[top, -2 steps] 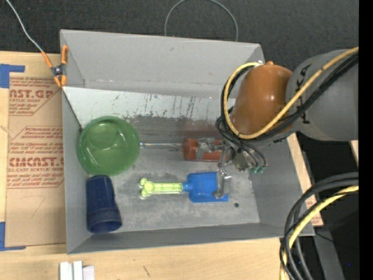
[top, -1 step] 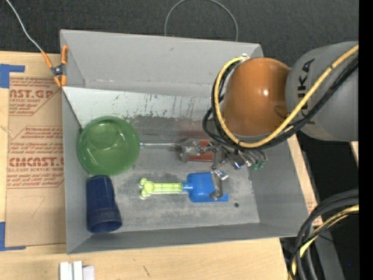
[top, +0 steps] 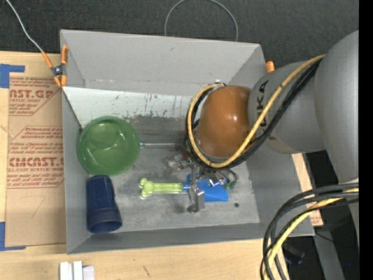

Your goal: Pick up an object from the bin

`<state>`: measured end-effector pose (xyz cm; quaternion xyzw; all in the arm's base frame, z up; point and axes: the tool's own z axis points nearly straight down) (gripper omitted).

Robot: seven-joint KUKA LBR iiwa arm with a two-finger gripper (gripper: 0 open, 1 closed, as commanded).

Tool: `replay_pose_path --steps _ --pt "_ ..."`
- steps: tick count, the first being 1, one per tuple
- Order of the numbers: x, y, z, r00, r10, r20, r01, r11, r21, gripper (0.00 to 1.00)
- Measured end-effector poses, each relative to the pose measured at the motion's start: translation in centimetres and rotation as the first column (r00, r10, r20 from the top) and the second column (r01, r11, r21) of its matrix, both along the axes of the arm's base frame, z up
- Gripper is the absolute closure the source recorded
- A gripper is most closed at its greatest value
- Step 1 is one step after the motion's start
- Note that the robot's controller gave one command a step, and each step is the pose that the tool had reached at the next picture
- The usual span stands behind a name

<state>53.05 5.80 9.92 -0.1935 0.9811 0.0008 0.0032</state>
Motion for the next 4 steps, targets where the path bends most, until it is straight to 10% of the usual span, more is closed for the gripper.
replay_pose_path --steps 1,2,3,4 --pt "-2.6 1.5 0.4 0.995 -0.104 -0.004 0.104 0.995 -0.001 1.0" --pt "-2.6 1.5 0.4 0.995 -0.104 -0.004 0.104 0.995 -0.001 1.0" --pt "3.4 1.7 -0.4 1.0 0.008 0.002 -0.008 1.0 0.0 1.0" --pt "3.7 4.8 -2.9 0.996 0.085 0.0 -0.085 0.996 0.0 0.0"
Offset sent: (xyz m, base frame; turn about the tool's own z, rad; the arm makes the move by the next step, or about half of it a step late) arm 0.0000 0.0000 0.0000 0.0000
